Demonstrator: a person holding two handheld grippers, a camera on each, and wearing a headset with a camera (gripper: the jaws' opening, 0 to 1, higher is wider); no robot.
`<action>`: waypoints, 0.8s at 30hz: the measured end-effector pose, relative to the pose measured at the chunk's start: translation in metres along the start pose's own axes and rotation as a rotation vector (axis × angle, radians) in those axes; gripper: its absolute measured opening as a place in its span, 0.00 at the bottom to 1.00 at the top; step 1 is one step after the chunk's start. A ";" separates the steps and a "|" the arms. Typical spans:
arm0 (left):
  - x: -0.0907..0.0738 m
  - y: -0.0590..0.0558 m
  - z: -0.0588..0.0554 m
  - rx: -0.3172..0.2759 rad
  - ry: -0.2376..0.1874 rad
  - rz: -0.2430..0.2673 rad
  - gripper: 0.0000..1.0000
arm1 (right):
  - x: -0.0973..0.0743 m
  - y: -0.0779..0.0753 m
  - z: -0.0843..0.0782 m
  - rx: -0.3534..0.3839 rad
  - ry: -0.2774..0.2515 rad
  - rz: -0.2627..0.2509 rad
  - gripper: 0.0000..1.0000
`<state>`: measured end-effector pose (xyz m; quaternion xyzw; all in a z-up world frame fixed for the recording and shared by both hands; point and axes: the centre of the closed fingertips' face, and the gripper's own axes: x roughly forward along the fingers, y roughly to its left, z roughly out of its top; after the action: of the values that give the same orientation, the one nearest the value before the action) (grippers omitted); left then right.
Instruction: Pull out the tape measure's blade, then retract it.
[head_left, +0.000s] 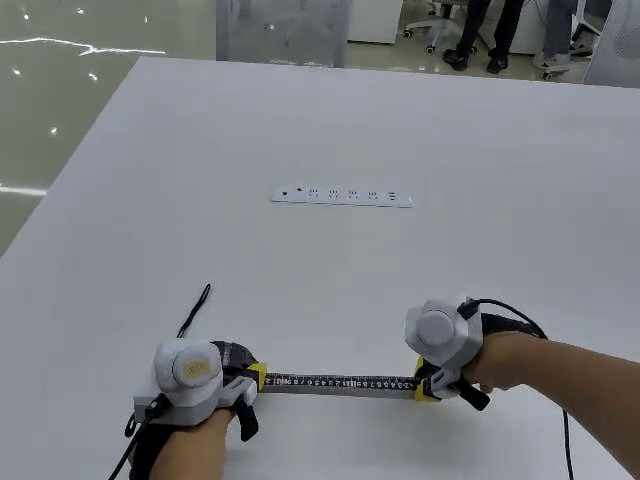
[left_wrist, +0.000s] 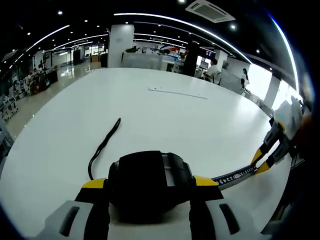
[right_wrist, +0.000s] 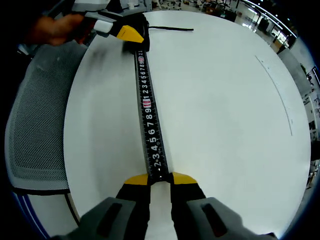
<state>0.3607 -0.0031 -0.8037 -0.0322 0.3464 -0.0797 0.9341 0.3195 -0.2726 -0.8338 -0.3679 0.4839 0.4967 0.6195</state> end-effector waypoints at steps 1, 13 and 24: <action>0.000 0.000 0.000 0.004 0.003 -0.001 0.61 | -0.001 0.001 0.001 -0.027 -0.008 -0.002 0.13; -0.003 0.002 -0.001 -0.035 0.002 -0.073 0.60 | -0.001 0.002 0.001 0.079 -0.039 0.034 0.13; -0.002 0.001 0.000 -0.036 0.008 -0.085 0.60 | 0.000 0.003 0.009 0.075 -0.053 0.018 0.13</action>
<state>0.3587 -0.0021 -0.8026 -0.0632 0.3499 -0.1131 0.9278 0.3187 -0.2638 -0.8312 -0.3267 0.4889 0.4934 0.6409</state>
